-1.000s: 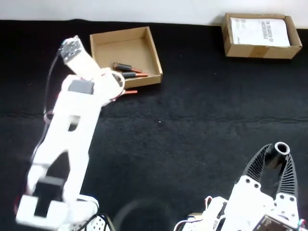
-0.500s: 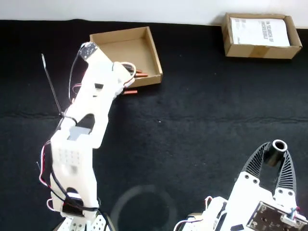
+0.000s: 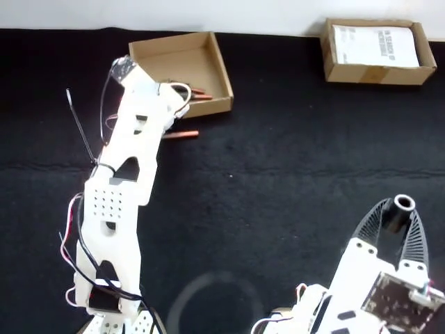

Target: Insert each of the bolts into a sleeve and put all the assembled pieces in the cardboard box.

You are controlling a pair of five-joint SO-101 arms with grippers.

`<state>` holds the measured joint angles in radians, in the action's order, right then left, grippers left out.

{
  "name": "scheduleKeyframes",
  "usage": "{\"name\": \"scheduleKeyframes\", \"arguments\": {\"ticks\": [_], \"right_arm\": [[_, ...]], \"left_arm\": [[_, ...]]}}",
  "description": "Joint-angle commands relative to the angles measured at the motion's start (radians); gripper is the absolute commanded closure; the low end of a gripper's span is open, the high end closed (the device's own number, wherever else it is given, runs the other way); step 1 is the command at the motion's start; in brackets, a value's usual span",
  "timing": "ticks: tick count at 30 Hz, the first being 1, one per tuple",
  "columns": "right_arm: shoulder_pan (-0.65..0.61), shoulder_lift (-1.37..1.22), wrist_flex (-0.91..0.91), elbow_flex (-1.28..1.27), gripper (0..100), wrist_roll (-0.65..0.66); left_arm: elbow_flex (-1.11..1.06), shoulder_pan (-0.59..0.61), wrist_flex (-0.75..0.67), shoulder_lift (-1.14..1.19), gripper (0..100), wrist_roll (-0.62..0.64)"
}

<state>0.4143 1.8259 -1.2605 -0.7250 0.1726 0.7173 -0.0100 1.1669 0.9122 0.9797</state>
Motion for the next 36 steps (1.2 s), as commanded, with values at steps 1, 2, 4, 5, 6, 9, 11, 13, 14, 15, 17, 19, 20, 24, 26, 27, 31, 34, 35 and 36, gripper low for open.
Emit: {"name": "scheduleKeyframes", "arguments": {"ticks": [1, 2, 4, 5, 6, 9, 11, 13, 14, 15, 17, 19, 20, 24, 26, 27, 31, 34, 35, 36], "right_arm": [[0.010, -0.004, 0.047, -0.015, 99.2, 0.008], [0.010, -0.004, 0.047, -0.021, 99.2, 0.008], [0.010, -0.004, 0.044, -0.028, 99.2, 0.006], [0.008, -0.001, 0.045, -0.035, 99.2, 0.006], [0.008, -0.001, 0.045, -0.041, 99.2, 0.006], [0.008, -0.001, 0.044, -0.041, 99.2, 0.006], [0.008, -0.004, 0.044, -0.041, 99.2, 0.006], [0.008, -0.004, 0.045, -0.044, 99.2, 0.006], [0.008, -0.001, 0.045, -0.053, 99.2, 0.006], [0.008, -0.001, 0.045, -0.059, 99.2, 0.006], [0.008, 0.001, 0.045, -0.071, 99.2, 0.006], [0.007, 0.001, 0.042, -0.077, 99.2, 0.006], [0.005, 0.001, 0.042, -0.077, 99.2, 0.005], [0.002, -0.002, 0.044, -0.077, 99.2, 0.005], [0.002, -0.004, 0.048, -0.087, 99.2, 0.005], [0.002, -0.004, 0.048, -0.093, 99.2, 0.005], [0.002, -0.001, 0.048, -0.114, 99.2, 0.005], [0.002, -0.001, 0.048, -0.116, 99.2, 0.005], [0.002, -0.001, 0.048, -0.116, 99.2, 0.005], [0.002, -0.002, 0.048, -0.116, 99.2, 0.005]], "left_arm": [[0.050, 0.027, 0.037, -0.004, 85, 0.038], [0.050, 0.031, 0.046, -0.002, 85, 0.040], [0.050, 0.035, 0.054, -0.002, 85, 0.040], [0.050, 0.036, 0.058, -0.001, 85, 0.040], [0.047, 0.036, 0.061, -0.001, 85, 0.040], [0.045, 0.036, 0.061, -0.004, 85, 0.040], [0.048, 0.036, 0.063, -0.008, 85, 0.040], [0.056, 0.033, 0.081, -0.010, 85, 0.040], [0.071, 0.030, 0.104, -0.010, 85, 0.040], [0.093, 0.028, 0.140, -0.010, 85, 0.040], [0.148, 0.018, 0.222, -0.010, 85, 0.040], [0.214, 0.008, 0.311, -0.010, 85, 0.040], [0.251, 0.005, 0.351, -0.008, 85, 0.040], [0.381, -0.008, 0.470, -0.007, 85, 0.041], [0.438, -0.019, 0.539, -0.008, 85, 0.041], [0.455, -0.028, 0.571, -0.005, 85, 0.041], [0.377, -0.053, 0.601, -0.007, 85, 0.038], [0.297, -0.059, 0.600, 0.001, 85, 0.041], [0.272, -0.062, 0.600, 0.001, 85, 0.041], [0.255, -0.065, 0.600, 0.001, 85, 0.041]]}}
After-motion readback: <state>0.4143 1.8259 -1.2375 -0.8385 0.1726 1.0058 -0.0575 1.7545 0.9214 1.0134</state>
